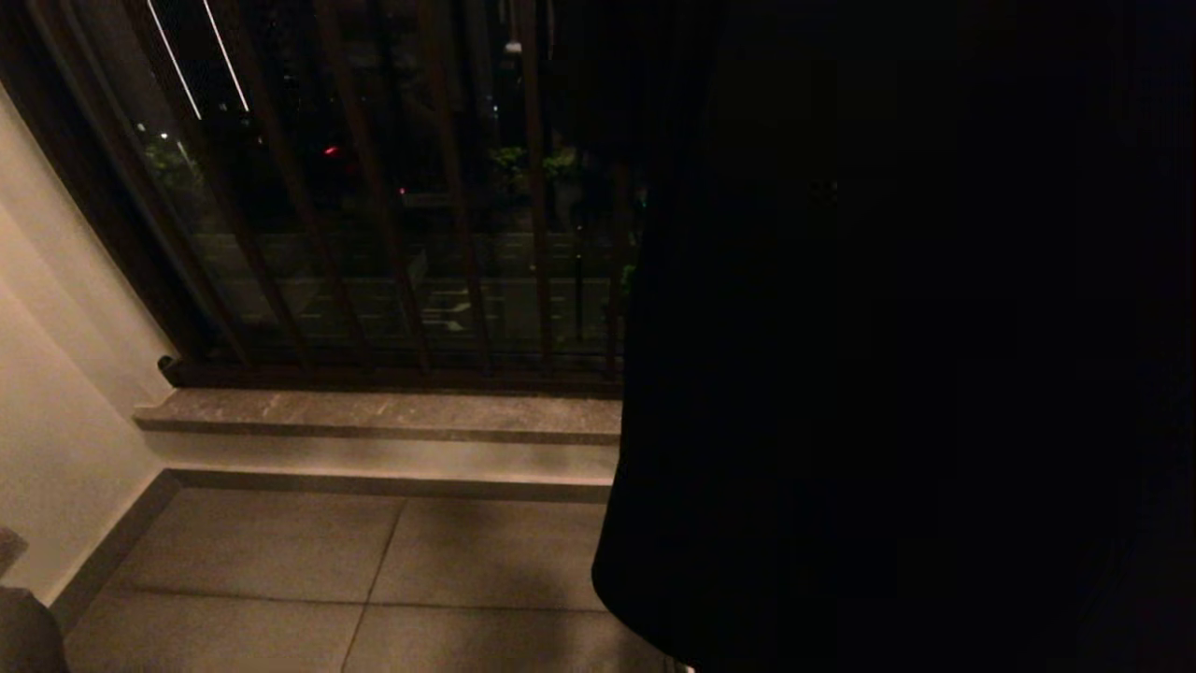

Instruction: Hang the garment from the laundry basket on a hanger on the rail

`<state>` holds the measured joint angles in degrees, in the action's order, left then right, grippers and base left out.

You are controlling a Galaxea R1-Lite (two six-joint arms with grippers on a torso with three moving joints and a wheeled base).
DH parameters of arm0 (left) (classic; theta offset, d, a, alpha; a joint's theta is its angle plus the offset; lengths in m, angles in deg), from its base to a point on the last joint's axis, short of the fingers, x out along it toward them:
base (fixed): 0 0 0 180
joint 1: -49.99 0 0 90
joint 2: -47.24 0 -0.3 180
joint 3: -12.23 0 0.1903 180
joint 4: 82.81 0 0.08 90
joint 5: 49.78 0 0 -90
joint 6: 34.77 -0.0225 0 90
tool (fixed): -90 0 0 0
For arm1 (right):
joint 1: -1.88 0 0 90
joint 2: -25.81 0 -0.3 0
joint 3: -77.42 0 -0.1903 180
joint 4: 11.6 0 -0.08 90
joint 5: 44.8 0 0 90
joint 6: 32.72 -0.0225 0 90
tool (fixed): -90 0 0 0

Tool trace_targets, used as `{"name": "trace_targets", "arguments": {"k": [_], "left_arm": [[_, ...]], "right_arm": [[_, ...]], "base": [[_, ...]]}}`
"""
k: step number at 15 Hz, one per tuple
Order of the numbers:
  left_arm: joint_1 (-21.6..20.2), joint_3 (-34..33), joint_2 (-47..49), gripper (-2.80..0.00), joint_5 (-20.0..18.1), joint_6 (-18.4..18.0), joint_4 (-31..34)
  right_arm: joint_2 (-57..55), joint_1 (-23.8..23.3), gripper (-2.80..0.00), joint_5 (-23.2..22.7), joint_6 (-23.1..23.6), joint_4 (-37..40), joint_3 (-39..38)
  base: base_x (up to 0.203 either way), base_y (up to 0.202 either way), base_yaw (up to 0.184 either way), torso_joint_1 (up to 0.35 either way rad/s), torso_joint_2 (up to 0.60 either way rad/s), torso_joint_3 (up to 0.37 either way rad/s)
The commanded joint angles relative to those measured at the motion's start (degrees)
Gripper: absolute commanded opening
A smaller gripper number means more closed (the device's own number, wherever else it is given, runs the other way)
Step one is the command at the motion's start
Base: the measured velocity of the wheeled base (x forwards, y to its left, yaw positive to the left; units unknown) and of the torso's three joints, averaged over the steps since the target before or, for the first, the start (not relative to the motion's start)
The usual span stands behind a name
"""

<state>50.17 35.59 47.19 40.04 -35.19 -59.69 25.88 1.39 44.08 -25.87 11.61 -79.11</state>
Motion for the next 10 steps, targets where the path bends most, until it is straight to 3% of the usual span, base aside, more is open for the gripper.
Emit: {"name": "trace_targets", "arguments": {"k": [1,10], "left_arm": [[-0.01,-0.09,0.05,-2.8,0.01,-0.02,-0.09],[-0.01,-0.09,0.05,-2.8,0.01,0.15,-0.11]], "right_arm": [[-0.07,-0.03,-2.8,-0.02,0.0,-0.02,-0.01],[-0.07,-0.01,-2.8,-0.02,0.1,-0.19,-0.06]], "base": [[0.0,0.0,0.0,0.01,0.01,-0.198],[0.0,0.0,0.0,0.002,0.0,-0.198]]}}
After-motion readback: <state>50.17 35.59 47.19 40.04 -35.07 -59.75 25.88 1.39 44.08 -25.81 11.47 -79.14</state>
